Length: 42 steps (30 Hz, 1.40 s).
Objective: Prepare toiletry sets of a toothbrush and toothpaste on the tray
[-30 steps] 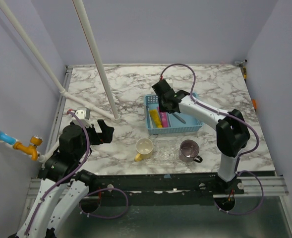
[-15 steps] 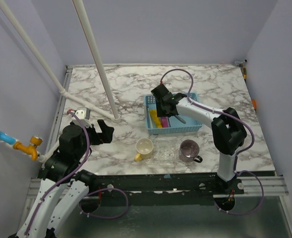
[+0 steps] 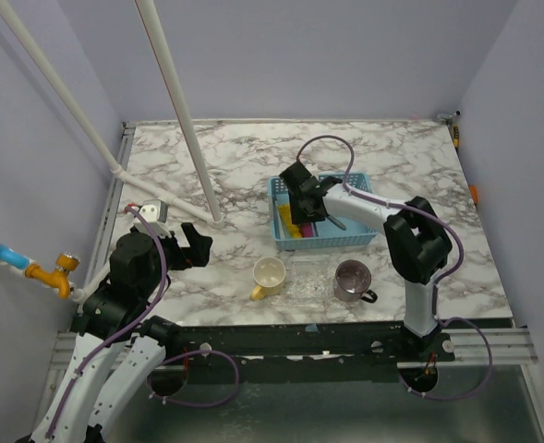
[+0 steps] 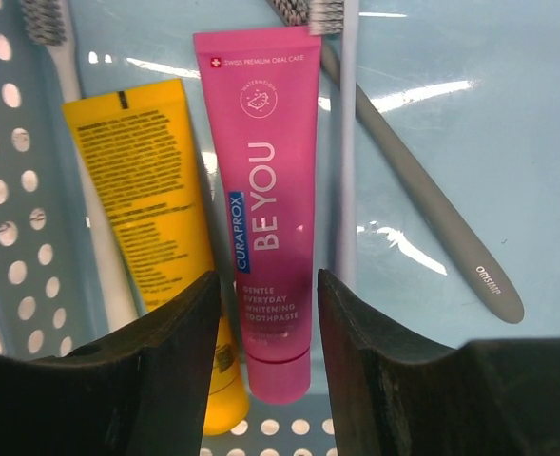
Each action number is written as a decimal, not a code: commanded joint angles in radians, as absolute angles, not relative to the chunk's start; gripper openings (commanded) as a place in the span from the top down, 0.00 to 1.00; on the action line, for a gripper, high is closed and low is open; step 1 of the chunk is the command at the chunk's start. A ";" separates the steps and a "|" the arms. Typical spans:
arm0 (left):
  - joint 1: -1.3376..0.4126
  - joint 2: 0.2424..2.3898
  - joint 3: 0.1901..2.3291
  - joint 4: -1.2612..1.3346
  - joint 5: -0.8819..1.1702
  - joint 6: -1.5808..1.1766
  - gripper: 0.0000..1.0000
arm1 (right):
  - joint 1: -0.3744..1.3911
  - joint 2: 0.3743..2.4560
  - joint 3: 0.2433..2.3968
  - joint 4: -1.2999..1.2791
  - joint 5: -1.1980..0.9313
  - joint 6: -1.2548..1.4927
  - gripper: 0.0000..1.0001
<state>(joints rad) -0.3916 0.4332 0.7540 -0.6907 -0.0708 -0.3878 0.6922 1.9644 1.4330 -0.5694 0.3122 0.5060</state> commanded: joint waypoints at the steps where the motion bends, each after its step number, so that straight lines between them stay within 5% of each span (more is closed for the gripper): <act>1: -0.385 0.423 0.750 -0.695 -0.052 -0.381 0.01 | 0.687 2.005 1.420 -0.559 0.285 0.522 0.51; 10: -0.383 0.426 0.750 -0.693 -0.052 -0.380 0.01 | 0.685 2.035 1.414 -0.548 0.266 0.517 0.52; 21: -0.380 0.434 0.750 -0.692 -0.044 -0.380 0.01 | 0.685 1.986 1.426 -0.565 0.285 0.504 0.78; 42: -0.379 0.442 0.748 -0.670 0.043 -0.379 0.01 | 0.705 1.611 1.388 -0.564 0.203 0.362 0.78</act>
<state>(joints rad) -0.3855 0.4362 0.7540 -0.6895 -0.0238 -0.3874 0.6891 1.6821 1.4185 -0.5926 0.2638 0.4297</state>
